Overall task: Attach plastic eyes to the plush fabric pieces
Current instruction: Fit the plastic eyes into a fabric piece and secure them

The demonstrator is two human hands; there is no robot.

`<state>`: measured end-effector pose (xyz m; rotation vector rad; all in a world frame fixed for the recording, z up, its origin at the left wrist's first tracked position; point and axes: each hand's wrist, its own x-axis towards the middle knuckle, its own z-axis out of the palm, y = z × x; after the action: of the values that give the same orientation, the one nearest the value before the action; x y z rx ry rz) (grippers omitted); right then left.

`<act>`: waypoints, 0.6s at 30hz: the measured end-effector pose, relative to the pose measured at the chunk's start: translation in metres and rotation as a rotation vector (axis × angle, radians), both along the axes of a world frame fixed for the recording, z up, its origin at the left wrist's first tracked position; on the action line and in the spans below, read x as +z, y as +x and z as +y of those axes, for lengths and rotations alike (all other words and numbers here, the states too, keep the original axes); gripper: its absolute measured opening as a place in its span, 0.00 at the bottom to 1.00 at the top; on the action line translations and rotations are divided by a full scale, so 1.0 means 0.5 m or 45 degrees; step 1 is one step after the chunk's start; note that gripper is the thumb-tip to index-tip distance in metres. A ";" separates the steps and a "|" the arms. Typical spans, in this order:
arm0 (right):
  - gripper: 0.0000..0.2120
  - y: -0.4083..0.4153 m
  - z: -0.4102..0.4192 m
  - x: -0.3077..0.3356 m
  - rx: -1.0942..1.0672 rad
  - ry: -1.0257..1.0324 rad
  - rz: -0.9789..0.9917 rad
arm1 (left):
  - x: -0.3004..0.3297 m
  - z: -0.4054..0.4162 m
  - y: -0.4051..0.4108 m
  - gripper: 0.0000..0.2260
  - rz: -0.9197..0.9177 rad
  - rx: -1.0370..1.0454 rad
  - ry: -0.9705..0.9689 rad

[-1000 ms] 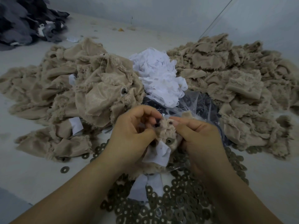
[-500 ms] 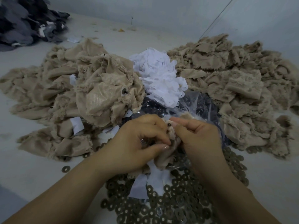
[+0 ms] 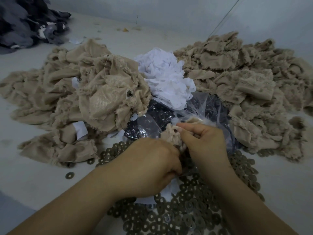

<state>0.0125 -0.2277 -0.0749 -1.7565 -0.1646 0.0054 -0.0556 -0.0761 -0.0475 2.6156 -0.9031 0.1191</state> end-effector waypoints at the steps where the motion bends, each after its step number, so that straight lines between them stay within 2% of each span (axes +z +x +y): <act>1: 0.10 0.001 0.001 -0.002 0.004 0.002 0.012 | -0.005 -0.007 -0.002 0.08 0.004 -0.013 0.089; 4: 0.09 0.004 0.002 -0.011 -0.012 -0.007 0.033 | -0.018 -0.017 -0.004 0.10 0.092 -0.009 0.262; 7: 0.06 0.006 0.002 -0.020 -0.014 -0.024 0.047 | -0.021 -0.016 0.002 0.08 0.141 0.018 0.293; 12: 0.13 0.008 0.001 -0.023 -0.005 -0.033 0.064 | -0.037 -0.018 0.017 0.05 0.192 0.076 0.348; 16: 0.13 0.010 -0.001 -0.028 -0.007 -0.020 0.057 | -0.055 -0.016 0.023 0.03 0.244 0.105 0.292; 18: 0.12 0.010 -0.002 -0.029 0.010 -0.015 0.071 | -0.054 -0.007 0.027 0.04 0.315 0.128 0.156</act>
<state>0.0175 -0.2287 -0.0892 -1.7653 -0.1312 0.0611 -0.0421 -0.0796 -0.0745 2.7109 -0.7135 -0.2358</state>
